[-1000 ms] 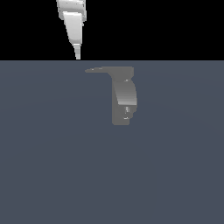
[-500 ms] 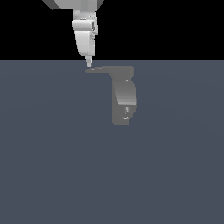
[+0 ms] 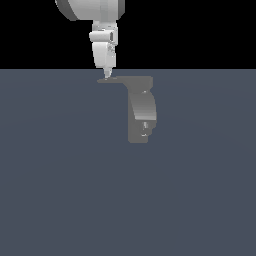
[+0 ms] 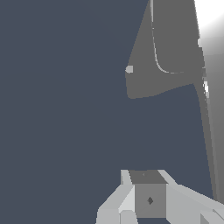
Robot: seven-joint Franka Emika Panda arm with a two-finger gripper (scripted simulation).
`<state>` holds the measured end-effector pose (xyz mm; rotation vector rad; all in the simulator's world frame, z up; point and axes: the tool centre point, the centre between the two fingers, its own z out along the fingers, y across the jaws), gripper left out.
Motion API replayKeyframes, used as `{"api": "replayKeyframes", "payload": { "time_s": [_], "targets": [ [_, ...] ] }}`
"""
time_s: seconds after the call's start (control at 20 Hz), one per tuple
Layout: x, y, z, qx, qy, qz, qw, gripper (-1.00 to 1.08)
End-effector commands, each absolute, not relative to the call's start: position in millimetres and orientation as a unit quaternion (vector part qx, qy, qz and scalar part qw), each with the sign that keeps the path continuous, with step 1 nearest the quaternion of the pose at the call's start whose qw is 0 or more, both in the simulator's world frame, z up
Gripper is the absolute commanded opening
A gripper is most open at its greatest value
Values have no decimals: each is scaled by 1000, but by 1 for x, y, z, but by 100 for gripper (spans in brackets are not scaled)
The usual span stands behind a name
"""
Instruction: Turn on the faucet by rotating a designated handle.
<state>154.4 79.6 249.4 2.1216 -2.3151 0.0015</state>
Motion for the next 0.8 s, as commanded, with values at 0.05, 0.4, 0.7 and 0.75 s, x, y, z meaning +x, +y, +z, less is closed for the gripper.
{"api": "replayKeyframes", "payload": {
  "time_s": [0.05, 0.4, 0.7, 0.75],
  "targets": [
    [157, 78, 248, 671, -741, 0, 0, -100],
    [153, 78, 248, 671, -741, 0, 0, -100],
    [141, 80, 248, 671, -741, 0, 0, -100],
    [138, 80, 248, 671, -741, 0, 0, -100]
  ]
}}
